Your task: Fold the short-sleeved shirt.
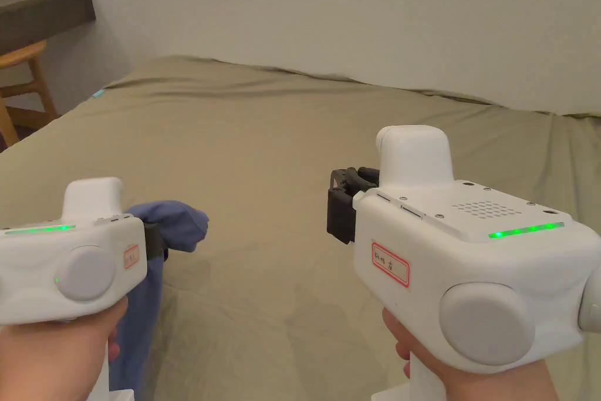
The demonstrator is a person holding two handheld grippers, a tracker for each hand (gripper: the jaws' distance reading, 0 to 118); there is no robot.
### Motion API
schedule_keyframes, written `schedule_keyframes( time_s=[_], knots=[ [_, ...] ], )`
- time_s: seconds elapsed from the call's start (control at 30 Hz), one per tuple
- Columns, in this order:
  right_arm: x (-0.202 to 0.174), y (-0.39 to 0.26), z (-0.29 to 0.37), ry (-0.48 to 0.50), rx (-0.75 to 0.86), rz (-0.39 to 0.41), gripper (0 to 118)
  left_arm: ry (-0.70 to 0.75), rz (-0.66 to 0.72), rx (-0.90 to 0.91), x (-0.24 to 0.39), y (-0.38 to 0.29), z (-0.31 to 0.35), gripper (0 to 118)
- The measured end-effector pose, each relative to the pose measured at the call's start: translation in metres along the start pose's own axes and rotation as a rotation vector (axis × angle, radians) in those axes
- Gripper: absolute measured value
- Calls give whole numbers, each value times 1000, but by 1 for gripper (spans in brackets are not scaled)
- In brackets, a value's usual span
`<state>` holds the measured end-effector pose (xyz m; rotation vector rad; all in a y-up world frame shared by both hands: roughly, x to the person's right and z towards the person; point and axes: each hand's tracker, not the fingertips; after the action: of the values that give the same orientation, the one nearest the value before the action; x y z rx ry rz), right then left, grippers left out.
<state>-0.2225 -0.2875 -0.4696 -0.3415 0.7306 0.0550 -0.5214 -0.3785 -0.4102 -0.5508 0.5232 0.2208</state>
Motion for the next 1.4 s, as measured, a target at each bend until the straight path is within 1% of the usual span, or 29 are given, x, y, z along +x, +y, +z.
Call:
schedule_keyframes(
  time_s=[0.1,0.2,0.3,0.37,0.47,0.6,0.67,0.77,0.83,0.9,0.93,1.0,1.03,1.07,1.1,1.13,1.17,1.2,1.3,1.37,1.4],
  knots=[
    [29,14,41,-58,47,-15,4,-1,-72,105,33,36,52,11],
    [58,25,85,-126,88,-11,4,-72,-95,199,76,63,98,11],
    [88,31,131,-206,127,-5,4,-130,-136,248,130,80,130,11],
    [107,32,161,-255,151,-15,4,-195,-158,252,168,84,143,11],
    [136,30,205,-338,169,-22,4,-330,-179,227,230,81,158,11],
    [172,24,263,-441,197,-47,4,-455,-257,199,314,64,165,11],
    [187,17,293,-509,209,-63,4,-517,-304,163,359,42,167,11],
    [205,3,327,-608,208,-68,4,-595,-369,48,416,0,156,11],
    [214,-7,343,-656,200,-80,4,-601,-425,-17,448,-36,143,11],
    [221,-17,356,-675,191,-97,4,-589,-481,-86,476,-80,120,11],
    [224,-23,362,-685,186,-104,4,-579,-511,-135,490,-108,109,11],
    [229,-31,367,-704,169,-112,4,-600,-612,-238,510,-159,90,11],
    [231,-34,367,-710,161,-111,4,-594,-630,-301,516,-182,80,11],
    [233,-36,366,-715,152,-109,4,-597,-625,-358,520,-200,71,17],
    [234,-37,363,-715,142,-108,4,-599,-589,-403,521,-212,63,57],
    [236,-39,360,-708,129,-109,4,-577,-562,-445,521,-220,55,104],
    [237,-40,357,-702,120,-110,4,-594,-545,-455,517,-225,54,118],
    [237,-41,354,-697,114,-109,4,-666,-493,-394,509,-220,57,117],
    [233,-40,343,-673,116,-101,4,-713,-402,-328,486,-174,67,117],
    [228,-37,339,-631,134,-102,4,-774,-321,-206,452,-128,81,117],
    [225,-37,336,-601,150,-104,4,-775,-294,-130,431,-107,90,118]
  ],
)
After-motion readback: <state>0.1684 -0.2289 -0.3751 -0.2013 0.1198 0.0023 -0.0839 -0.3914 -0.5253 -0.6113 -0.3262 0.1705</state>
